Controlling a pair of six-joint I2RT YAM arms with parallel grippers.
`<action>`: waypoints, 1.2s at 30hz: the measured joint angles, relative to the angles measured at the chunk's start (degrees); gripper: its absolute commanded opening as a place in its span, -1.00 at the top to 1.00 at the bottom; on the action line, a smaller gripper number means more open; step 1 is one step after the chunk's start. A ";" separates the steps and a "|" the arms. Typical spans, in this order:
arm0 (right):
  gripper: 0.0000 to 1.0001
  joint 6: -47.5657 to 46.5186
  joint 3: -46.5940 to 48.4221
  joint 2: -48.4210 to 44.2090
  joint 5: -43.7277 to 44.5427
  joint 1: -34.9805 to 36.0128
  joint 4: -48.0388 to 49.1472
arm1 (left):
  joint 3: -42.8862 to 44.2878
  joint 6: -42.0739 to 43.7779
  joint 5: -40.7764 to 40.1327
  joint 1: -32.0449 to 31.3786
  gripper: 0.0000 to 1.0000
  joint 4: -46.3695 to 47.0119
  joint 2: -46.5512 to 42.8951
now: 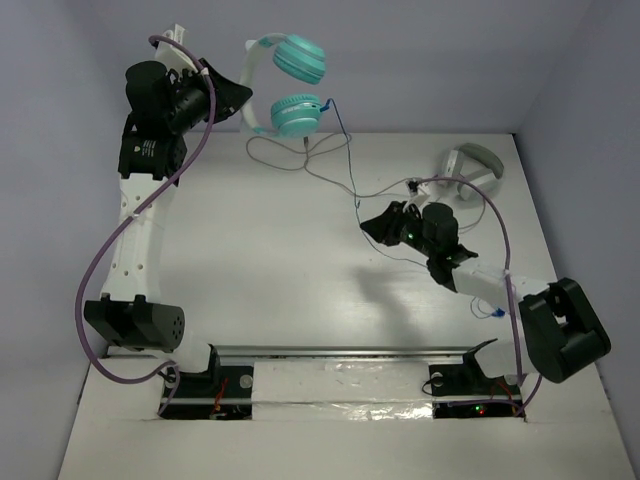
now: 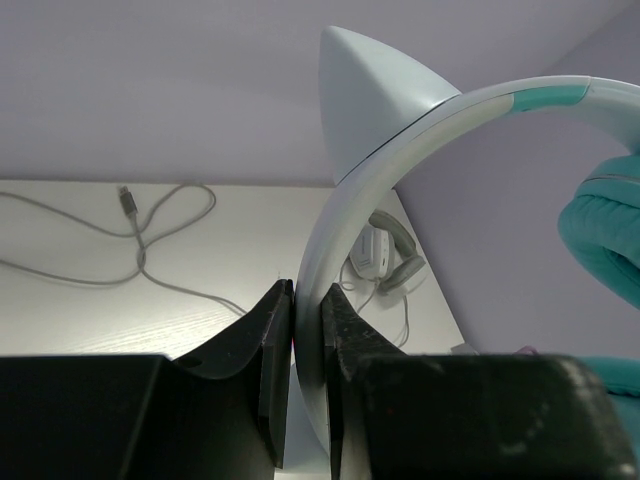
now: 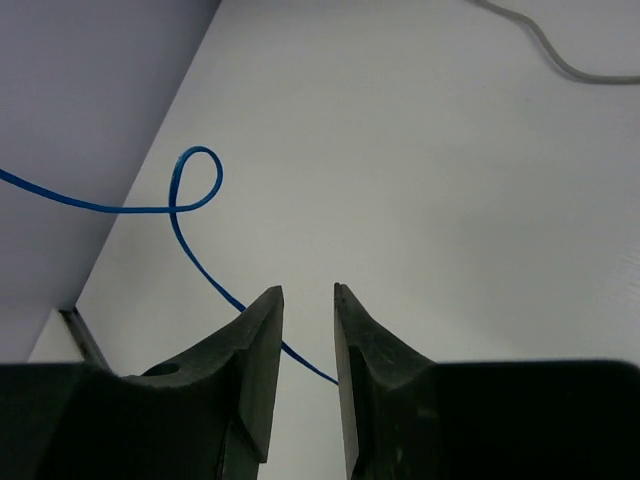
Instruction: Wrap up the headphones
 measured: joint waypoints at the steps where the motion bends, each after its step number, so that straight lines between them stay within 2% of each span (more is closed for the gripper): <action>1: 0.24 0.55 -0.42 -1.03 0.09 0.00 -0.11 | 0.00 0.00 0.00 0.00 1.00 0.00 0.00; 2: 0.13 0.94 -1.16 -2.32 0.37 0.00 -0.04 | 0.00 0.00 0.00 0.00 1.00 0.00 0.00; 5: 0.09 1.20 -3.45 -7.61 2.60 0.02 -1.27 | -0.31 0.00 0.11 -0.04 1.00 0.42 0.00; 10: -0.10 0.37 -3.28 -14.16 3.85 0.00 -3.13 | -1.22 0.20 -0.13 -0.83 1.00 0.79 0.00; 11: -0.15 0.31 -2.97 -14.25 3.41 0.00 -3.15 | -1.27 0.26 -0.17 -1.01 1.00 0.79 0.00; 17: -0.16 -0.57 -1.07 -9.77 -1.90 0.02 -3.65 | -1.31 0.31 -0.28 -1.88 1.00 0.83 0.00; 22: -0.13 -1.40 0.09 -5.95 -2.12 0.02 -4.74 | -1.31 0.48 -0.28 -2.25 1.00 0.81 0.02; 27: 0.00 -1.73 2.21 -1.97 -2.12 0.00 -4.72 | -1.31 0.50 -0.31 -2.56 1.00 0.81 0.00; 33: 0.01 -1.77 2.27 0.11 -2.78 0.00 -4.31 | -1.31 0.50 -0.33 -2.60 1.00 0.83 0.00; 35: 0.10 -1.77 2.27 1.11 -3.21 0.00 -4.07 | -1.31 0.50 -0.33 -2.60 1.00 0.83 0.00; 36: 0.28 -1.77 2.27 1.66 -3.37 0.00 -3.98 | -1.31 0.50 -0.33 -2.60 1.00 0.83 0.00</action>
